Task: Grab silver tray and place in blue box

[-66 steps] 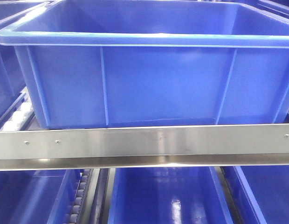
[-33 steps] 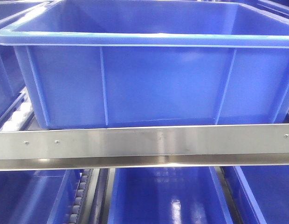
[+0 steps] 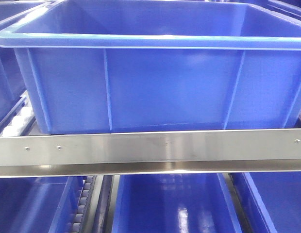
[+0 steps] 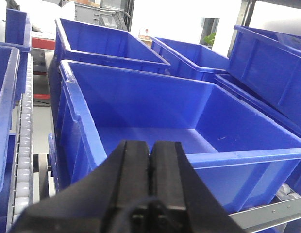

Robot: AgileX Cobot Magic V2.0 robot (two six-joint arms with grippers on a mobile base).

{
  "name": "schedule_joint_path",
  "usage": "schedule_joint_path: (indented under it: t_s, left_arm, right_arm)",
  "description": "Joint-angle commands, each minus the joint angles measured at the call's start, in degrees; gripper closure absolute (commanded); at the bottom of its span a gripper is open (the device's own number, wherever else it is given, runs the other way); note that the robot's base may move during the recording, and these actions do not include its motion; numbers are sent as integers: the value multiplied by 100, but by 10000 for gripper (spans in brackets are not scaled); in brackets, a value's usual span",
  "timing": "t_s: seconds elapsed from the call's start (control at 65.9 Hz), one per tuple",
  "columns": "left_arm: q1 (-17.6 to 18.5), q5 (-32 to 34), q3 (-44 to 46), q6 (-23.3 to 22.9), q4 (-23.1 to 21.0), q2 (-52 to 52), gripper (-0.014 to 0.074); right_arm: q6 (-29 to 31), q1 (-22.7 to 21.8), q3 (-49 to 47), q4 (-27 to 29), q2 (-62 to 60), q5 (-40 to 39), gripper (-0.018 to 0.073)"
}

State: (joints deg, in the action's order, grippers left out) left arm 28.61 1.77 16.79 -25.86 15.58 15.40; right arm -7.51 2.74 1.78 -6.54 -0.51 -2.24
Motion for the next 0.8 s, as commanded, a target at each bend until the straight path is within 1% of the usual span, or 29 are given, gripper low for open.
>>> schedule_joint_path:
  t_s: [0.0, 0.046, 0.076, 0.152, 0.213, 0.288, 0.789]
  left_arm:
    - [10, 472, 175, -4, 19, 40, 700]
    - [10, 472, 175, -4, 19, 40, 700]
    - [10, 472, 175, -4, 19, 40, 700]
    - [10, 472, 175, -4, 19, 40, 700]
    - [10, 472, 175, -4, 19, 40, 700]
    - [10, 472, 175, -4, 19, 40, 700]
    - [10, 472, 175, -4, 19, 40, 700]
  right_arm:
    - [68, -35, 15, 41, -125, -476, 508]
    - [79, -35, 15, 85, -125, -512, 508]
    - [114, -35, 15, 207, -125, -512, 508]
    - [447, -35, 15, 530, -125, -518, 508]
    - [673, -35, 15, 553, -125, -552, 508]
    - [667, -35, 15, 553, -125, -643, 508]
    - [653, -35, 15, 553, -125, -632, 508]
